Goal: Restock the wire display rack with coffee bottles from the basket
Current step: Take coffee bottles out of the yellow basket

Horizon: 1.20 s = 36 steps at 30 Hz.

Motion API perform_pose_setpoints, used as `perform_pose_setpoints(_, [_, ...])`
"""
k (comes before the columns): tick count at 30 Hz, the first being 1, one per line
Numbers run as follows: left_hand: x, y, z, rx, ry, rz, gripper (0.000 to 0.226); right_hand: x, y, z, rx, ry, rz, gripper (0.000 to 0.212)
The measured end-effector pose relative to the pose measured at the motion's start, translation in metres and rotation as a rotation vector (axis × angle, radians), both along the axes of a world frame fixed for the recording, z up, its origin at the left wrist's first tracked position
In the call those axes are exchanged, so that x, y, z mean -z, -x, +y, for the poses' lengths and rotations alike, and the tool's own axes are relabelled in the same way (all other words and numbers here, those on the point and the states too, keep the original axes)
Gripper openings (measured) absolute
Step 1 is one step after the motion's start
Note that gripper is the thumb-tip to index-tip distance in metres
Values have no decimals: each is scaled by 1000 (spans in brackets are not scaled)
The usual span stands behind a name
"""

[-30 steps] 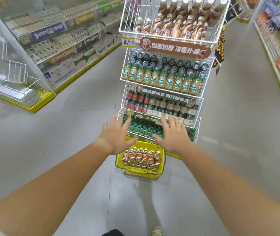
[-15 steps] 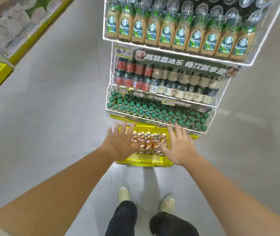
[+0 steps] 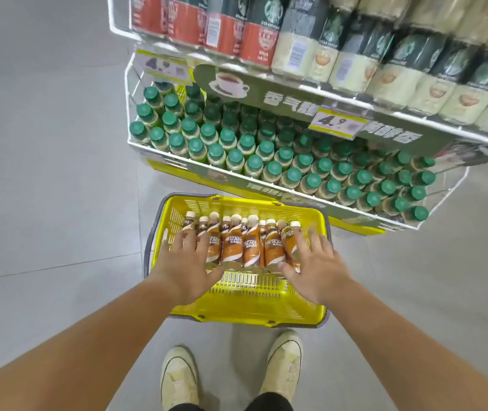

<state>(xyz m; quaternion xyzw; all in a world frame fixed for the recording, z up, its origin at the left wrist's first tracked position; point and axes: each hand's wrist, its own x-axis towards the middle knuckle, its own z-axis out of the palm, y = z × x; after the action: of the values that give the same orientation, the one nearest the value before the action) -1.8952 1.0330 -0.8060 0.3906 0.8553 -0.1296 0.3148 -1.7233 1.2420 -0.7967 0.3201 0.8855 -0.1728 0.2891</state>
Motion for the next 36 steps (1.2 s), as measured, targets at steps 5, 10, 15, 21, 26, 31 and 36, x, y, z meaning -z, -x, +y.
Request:
perform_pose_setpoints(5, [83,8,18,-77,32,-56,98,78,15,26,-3,10,-62,85])
perform_pose_setpoints(10, [137,16,30,-299,14,-179,100,128,32,50,-6,9,-128,85])
perform_pose_setpoints(15, [167,21,35,-569,-83,-274,93,153,35,46,104,17,-91,76])
perform_pose_setpoints(21, [191,30,42,-727,-100,-281,60,170,31,44,361,15,-97,61])
perform_pose_setpoints(26, [191,29,40,-792,-226,-238,31,164,30,50,506,105,-47,41])
perform_pose_setpoints(31, [157,24,40,-813,-359,-280,28,141,12,34,531,130,134,37])
perform_pose_setpoints(36, [85,25,41,-790,-465,-305,39,73,16,22,596,251,342,28])
